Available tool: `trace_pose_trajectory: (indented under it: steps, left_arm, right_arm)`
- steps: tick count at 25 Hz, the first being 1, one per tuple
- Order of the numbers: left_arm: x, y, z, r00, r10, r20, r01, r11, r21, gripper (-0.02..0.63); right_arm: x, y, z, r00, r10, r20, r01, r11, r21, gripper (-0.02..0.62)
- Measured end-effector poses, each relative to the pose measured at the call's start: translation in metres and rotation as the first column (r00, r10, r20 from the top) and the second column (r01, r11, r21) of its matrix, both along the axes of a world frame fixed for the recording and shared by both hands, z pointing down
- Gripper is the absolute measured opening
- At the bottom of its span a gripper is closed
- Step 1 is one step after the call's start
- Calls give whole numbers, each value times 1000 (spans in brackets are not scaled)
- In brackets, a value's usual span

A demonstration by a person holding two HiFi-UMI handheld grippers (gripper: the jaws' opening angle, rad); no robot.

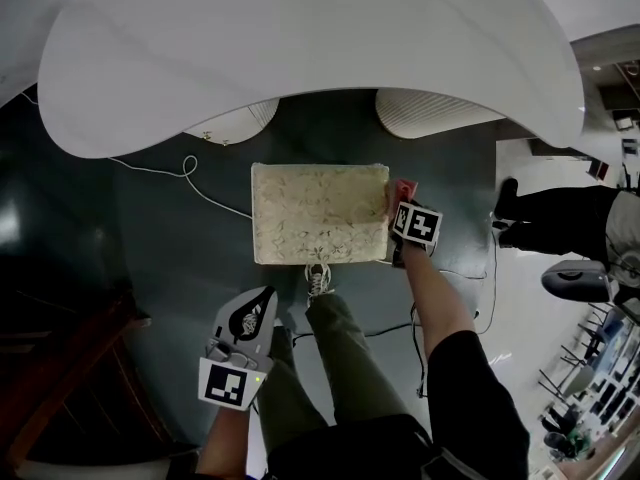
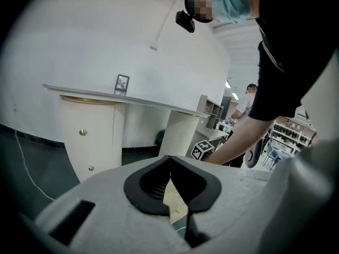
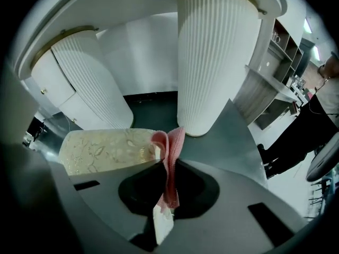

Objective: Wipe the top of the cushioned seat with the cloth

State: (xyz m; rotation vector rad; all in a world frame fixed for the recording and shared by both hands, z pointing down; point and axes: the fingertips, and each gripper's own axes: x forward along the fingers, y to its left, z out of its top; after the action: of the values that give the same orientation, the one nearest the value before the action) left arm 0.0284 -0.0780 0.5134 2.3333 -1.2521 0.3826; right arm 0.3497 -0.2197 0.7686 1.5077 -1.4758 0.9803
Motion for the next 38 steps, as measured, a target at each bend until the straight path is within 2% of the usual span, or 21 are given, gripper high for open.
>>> trace_pose_trajectory:
  steps: [3,6,10,15,19,23,26,30,35,38]
  left_arm:
    - [0,2,-1,1000,5,0,-5,1000,5,18]
    - [-6,7,-3,1000,-8,-6,8,1000,-1,18]
    - [-25,18,-11,999,-37,-3,38,999,9,18]
    - [-63,40,-12,997,-78,25,78,997,-8,18]
    - [-91,59,-9,992,-114,48,115,993,-21,18]
    - [-115,74,-10,988,-144,60,145,989,-22,18]
    - [-127,84,-6,986,-156,66,158,987,-36,18]
    - [-129,87,-5,986,-158,58,160,987,-33,18]
    - [-114,79,-2,991,-132,33,133,991,-28,18]
    - [-97,71,-4,994,-104,17,104,994,-28,18]
  right_arm:
    - [-6,-2,-11,999,22,35,-24,999,48,26]
    - [-44,-3,-28,992,-22,124,8,994,112,26]
    - [-125,12,-45,952,-72,296,28,988,149,26]
    - [-241,40,-48,876,-145,460,86,985,147,26]
    - [-316,61,-32,836,-214,505,170,976,133,26]
    - [-359,73,-13,831,-226,509,201,974,105,26]
    - [-374,74,-1,845,-231,483,215,973,89,26]
    - [-373,71,12,867,-261,423,253,964,78,26]
    - [-340,67,15,884,-257,389,247,966,77,26]
    - [-300,65,12,910,-218,354,209,976,63,26]
